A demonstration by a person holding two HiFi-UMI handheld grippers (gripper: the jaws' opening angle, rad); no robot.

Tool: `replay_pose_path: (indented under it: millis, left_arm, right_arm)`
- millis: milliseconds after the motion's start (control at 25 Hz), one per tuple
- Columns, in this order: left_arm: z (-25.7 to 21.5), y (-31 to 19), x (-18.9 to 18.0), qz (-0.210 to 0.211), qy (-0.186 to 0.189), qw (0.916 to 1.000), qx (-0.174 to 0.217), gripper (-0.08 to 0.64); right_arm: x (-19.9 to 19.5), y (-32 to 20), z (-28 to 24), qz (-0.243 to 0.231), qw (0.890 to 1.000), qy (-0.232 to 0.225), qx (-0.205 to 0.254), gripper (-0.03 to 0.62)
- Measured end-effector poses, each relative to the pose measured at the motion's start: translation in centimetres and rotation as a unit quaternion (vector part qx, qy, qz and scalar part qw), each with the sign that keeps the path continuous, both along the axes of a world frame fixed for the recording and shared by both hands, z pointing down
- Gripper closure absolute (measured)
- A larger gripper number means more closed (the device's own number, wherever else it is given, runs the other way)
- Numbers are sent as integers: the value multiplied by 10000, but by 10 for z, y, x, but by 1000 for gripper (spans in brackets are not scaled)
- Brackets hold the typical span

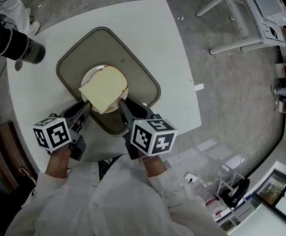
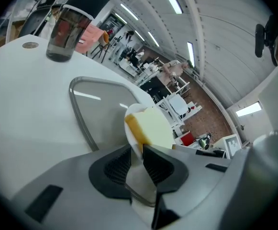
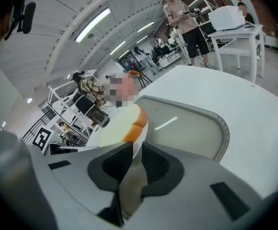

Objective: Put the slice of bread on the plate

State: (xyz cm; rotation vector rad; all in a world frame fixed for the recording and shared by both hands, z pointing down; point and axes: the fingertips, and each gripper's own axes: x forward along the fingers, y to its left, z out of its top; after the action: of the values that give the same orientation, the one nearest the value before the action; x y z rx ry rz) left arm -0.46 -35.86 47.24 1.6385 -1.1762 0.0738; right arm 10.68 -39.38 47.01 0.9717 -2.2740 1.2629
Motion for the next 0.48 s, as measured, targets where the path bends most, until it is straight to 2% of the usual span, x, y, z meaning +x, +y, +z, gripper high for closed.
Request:
replay_pose_path:
  millis: [480]
  left_arm:
    - [18,-33,-4,-177,115,9993,-316,492]
  right_arm:
    - [-5,-35,18,-76,9997,134,-215,526]
